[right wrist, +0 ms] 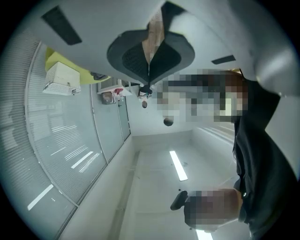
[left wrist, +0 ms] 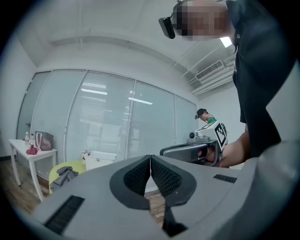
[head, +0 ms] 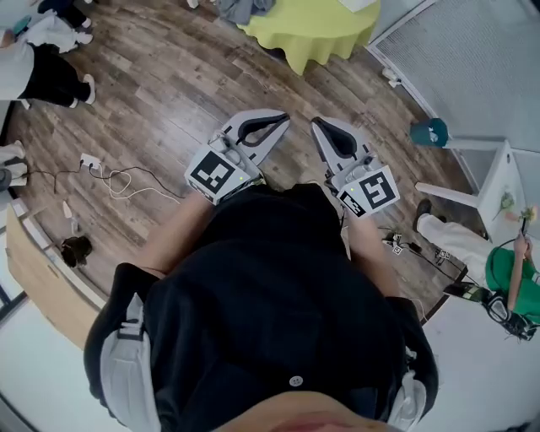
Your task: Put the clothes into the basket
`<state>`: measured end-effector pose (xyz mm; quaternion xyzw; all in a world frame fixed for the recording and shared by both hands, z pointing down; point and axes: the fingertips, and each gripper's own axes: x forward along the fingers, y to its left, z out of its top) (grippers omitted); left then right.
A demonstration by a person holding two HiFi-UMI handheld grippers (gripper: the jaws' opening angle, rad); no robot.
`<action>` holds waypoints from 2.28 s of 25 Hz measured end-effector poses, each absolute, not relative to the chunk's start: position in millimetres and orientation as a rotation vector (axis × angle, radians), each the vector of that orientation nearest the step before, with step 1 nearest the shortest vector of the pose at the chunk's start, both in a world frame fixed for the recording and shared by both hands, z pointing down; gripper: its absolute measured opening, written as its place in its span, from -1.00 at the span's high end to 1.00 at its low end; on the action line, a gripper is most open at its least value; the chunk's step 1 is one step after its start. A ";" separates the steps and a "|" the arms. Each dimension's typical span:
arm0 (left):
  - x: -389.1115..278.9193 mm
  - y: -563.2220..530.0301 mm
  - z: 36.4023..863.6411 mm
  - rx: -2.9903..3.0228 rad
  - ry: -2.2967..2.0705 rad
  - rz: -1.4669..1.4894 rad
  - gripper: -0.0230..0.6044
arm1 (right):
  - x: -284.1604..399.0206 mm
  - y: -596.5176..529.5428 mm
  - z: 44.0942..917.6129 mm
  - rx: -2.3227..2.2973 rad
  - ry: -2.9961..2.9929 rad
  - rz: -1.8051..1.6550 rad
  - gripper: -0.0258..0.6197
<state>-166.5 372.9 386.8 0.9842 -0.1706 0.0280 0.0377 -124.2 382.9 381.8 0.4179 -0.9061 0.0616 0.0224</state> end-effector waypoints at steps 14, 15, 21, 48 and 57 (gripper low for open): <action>-180.9 291.1 395.7 2.907 -0.773 0.096 0.89 | -121.3 294.4 393.1 1.126 -2.892 0.212 0.84; -181.0 280.8 395.7 2.903 -0.795 0.104 0.89 | -121.3 282.5 391.3 1.110 -2.905 0.205 0.84; -153.5 219.1 389.8 2.913 -0.865 0.164 0.89 | -96.2 217.0 383.4 1.033 -2.947 0.181 0.84; -25.3 83.6 386.6 2.917 -0.747 0.132 0.89 | 25.5 89.7 388.8 1.141 -2.926 0.212 0.84; -14.2 -10.8 403.0 2.918 -0.668 0.128 0.89 | 27.1 0.1 401.6 1.174 -2.869 0.231 0.84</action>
